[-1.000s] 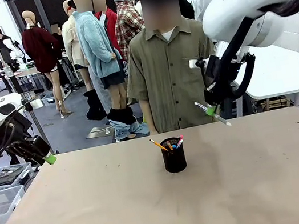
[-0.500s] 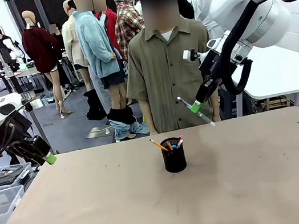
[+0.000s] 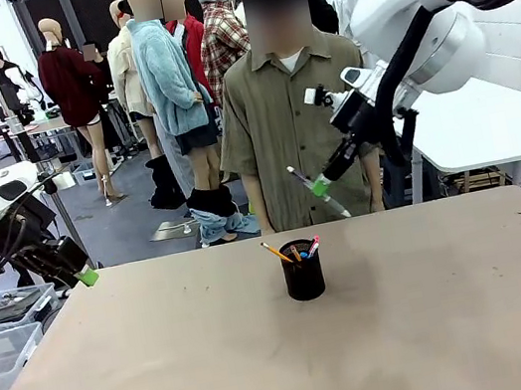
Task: Place the pens into the pen holder.
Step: Pick up a writing instrument from the table and place it into the Pen holder.
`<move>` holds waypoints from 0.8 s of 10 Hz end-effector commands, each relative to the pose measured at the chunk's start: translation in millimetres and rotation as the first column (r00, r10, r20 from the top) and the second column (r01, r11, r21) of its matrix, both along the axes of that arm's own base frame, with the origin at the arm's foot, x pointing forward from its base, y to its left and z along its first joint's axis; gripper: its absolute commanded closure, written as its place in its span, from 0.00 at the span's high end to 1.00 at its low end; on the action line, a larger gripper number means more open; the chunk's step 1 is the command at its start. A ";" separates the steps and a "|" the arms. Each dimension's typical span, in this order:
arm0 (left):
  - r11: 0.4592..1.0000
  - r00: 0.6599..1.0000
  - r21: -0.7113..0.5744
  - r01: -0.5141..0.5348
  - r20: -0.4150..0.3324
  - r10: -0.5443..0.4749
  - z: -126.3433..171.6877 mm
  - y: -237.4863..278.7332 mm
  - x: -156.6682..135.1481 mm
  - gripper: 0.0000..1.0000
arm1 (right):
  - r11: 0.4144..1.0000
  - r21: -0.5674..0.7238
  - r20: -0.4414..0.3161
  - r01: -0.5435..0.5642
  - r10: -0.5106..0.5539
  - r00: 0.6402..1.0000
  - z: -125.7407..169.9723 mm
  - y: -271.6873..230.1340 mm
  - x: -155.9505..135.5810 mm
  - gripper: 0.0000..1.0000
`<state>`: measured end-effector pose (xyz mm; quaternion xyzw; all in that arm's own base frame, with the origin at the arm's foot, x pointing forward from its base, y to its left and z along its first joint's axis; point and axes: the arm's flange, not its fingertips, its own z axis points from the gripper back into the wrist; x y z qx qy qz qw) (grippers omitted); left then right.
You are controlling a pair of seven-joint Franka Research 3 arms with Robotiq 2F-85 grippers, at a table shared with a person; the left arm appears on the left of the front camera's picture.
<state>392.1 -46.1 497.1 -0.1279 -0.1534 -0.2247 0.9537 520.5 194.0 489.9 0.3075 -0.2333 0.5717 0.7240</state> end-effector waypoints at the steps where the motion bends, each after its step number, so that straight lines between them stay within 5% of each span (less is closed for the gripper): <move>1: 1.000 1.000 0.011 -0.012 0.008 0.012 0.3 -0.2 2.0 0.52 | 0.964 0.173 0.090 -0.203 0.190 0.978 -15.7 9.8 25.7 0.00; 7: 1.000 1.000 0.011 -0.012 0.008 0.012 0.3 -0.2 2.0 0.52 | 0.971 0.157 0.121 -0.179 0.161 0.980 -21.6 20.4 29.9 0.00; 8: 1.000 1.000 0.011 -0.012 0.008 0.012 0.3 -0.2 2.0 0.52 | 0.955 0.131 0.282 -0.265 0.220 0.934 -27.6 29.7 25.8 0.00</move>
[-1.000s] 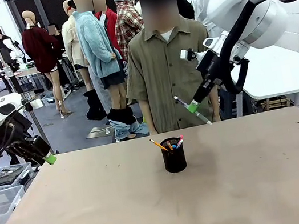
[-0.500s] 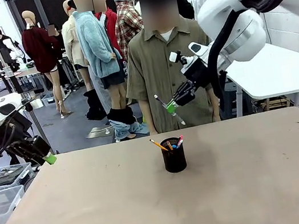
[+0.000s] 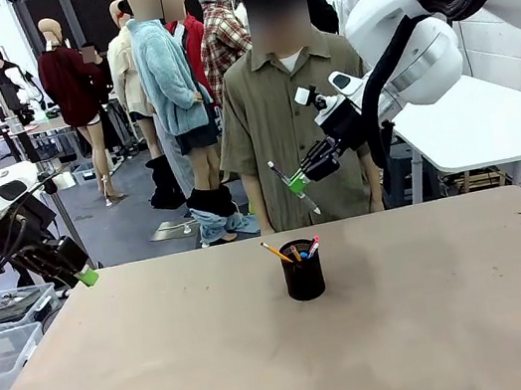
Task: Place the pens into the pen holder.
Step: Pick up a writing instrument from the table and place it into the Pen holder.
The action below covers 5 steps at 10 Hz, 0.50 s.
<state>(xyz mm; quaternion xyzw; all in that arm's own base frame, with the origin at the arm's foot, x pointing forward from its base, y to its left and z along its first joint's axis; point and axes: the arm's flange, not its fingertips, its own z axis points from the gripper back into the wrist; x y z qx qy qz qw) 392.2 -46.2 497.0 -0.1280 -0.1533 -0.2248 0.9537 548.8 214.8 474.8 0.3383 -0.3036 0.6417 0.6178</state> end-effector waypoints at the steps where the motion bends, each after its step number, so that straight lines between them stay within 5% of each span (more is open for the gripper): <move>1: 1.000 1.000 0.012 -0.012 0.009 0.012 0.4 -0.1 1.9 0.52 | 0.990 0.045 0.126 -0.133 0.126 0.984 -20.9 16.5 5.4 0.00; 5: 1.000 1.000 0.012 -0.012 0.009 0.012 0.4 -0.1 1.9 0.52 | 0.969 0.111 0.051 -0.222 0.218 0.975 -54.5 27.6 35.5 0.00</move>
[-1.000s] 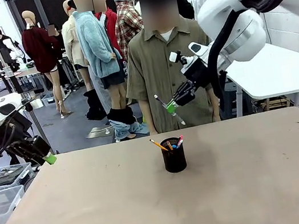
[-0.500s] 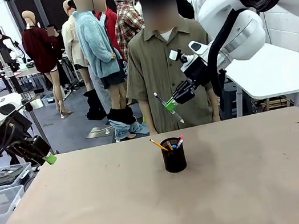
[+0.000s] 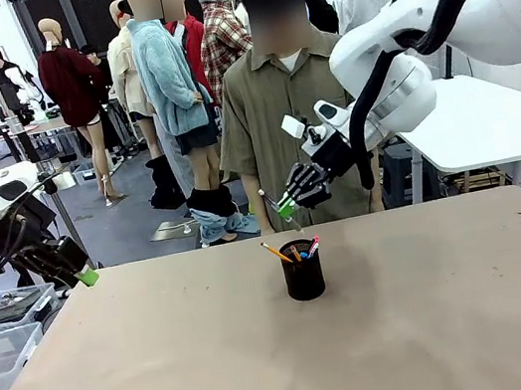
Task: Place the pens into the pen holder.
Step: Pick up a writing instrument from the table and place it into the Pen holder.
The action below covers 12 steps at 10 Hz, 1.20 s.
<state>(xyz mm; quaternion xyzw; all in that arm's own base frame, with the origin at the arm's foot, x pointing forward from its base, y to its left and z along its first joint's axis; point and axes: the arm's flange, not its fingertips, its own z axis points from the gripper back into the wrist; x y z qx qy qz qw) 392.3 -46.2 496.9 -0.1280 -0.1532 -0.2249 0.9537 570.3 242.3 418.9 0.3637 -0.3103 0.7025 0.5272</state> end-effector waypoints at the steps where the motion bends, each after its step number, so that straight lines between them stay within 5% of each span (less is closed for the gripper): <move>1: 1.000 1.000 0.012 -0.012 0.009 0.012 0.4 -0.1 1.8 0.52 | 0.996 0.081 -0.060 -0.046 0.051 0.997 -5.4 0.2 19.6 0.00; 10: 1.000 1.000 0.012 -0.012 0.009 0.012 0.4 -0.1 1.8 0.52 | 0.986 0.109 -0.183 -0.127 0.145 0.972 -54.2 8.3 59.6 0.00; 12: 1.000 1.000 0.012 -0.012 0.009 0.012 0.4 -0.1 1.8 0.52 | 0.989 0.094 -0.199 -0.115 0.132 0.971 -59.0 5.3 62.9 0.22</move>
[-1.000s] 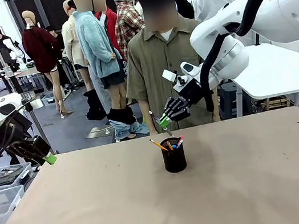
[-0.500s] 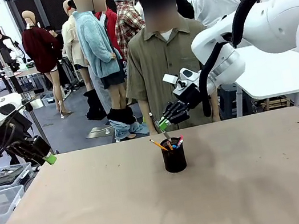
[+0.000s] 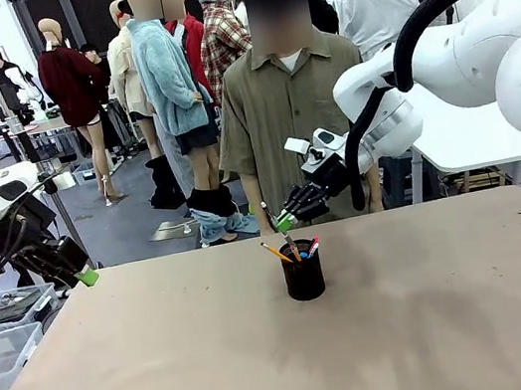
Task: Place the pens into the pen holder.
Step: Pick up a writing instrument from the table and place it into the Pen holder.
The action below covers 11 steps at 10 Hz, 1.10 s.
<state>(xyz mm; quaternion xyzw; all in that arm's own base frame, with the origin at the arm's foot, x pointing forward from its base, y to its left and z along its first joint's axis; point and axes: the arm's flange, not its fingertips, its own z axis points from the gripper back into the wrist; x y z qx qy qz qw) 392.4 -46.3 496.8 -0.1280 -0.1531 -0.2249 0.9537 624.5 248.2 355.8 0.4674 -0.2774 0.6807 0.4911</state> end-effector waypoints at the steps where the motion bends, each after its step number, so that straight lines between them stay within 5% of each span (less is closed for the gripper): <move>1: 1.000 1.000 0.012 -0.012 0.009 0.012 0.6 -0.1 1.7 0.52 | 1.000 -0.024 -0.026 -0.012 0.012 1.000 3.8 -2.4 7.9 0.41; 4: 1.000 1.000 0.012 -0.012 0.009 0.012 0.6 -0.1 1.7 0.52 | 1.000 -0.013 0.010 -0.012 0.012 1.000 10.0 -8.7 -0.1 0.97; 8: 1.000 1.000 0.012 -0.012 0.009 0.012 0.6 -0.1 1.7 0.52 | 0.984 -0.136 0.101 0.115 -0.102 0.990 44.1 -51.5 -29.7 1.00; 11: 1.000 1.000 0.012 -0.012 0.009 0.012 0.6 -0.1 1.7 0.52 | 0.937 -0.253 0.102 0.240 -0.220 0.970 68.0 -116.9 -50.6 1.00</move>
